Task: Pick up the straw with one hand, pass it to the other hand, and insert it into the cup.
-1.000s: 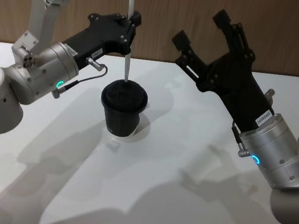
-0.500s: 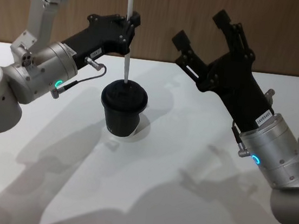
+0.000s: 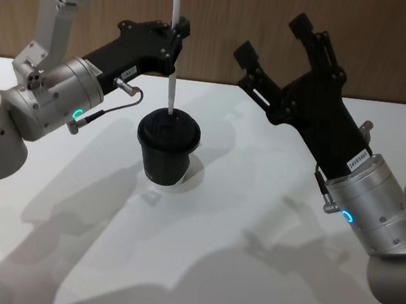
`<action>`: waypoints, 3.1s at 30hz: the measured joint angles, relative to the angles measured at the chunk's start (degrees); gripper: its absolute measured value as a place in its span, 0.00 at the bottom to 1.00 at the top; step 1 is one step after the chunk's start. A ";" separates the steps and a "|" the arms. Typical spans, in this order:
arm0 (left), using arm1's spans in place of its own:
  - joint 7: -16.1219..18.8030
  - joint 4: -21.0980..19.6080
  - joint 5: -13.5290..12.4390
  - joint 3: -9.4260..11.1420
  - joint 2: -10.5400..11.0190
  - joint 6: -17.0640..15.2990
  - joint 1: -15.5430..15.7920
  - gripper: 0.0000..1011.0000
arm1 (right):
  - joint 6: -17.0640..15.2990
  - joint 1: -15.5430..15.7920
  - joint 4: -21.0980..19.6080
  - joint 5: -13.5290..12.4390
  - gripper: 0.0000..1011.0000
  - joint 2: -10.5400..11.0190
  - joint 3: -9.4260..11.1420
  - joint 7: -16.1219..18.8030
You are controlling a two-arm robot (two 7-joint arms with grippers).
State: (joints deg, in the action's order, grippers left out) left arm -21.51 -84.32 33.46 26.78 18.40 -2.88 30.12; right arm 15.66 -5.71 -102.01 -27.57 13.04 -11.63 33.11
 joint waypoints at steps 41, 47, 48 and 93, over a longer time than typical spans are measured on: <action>-1.74 2.19 -1.68 -0.90 -1.54 -0.99 -0.28 0.00 | 0.00 0.00 0.00 0.00 0.99 0.00 0.00 0.00; -2.06 2.95 -1.92 -0.96 -2.04 -0.70 -0.35 0.00 | 0.00 0.00 0.00 0.00 0.99 0.00 0.00 0.00; -2.10 3.05 -1.96 -0.97 -2.10 -0.67 -0.38 0.00 | 0.00 0.00 0.00 0.00 0.99 0.00 0.00 0.00; 1.11 -5.77 -5.54 -3.59 1.78 -0.23 -10.54 0.95 | -0.01 0.21 0.01 -0.40 0.99 0.38 -0.11 0.05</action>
State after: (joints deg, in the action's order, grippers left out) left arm -20.40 -90.10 27.92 23.19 20.18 -3.10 19.57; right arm 15.66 -5.49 -102.00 -27.97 13.42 -11.74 33.16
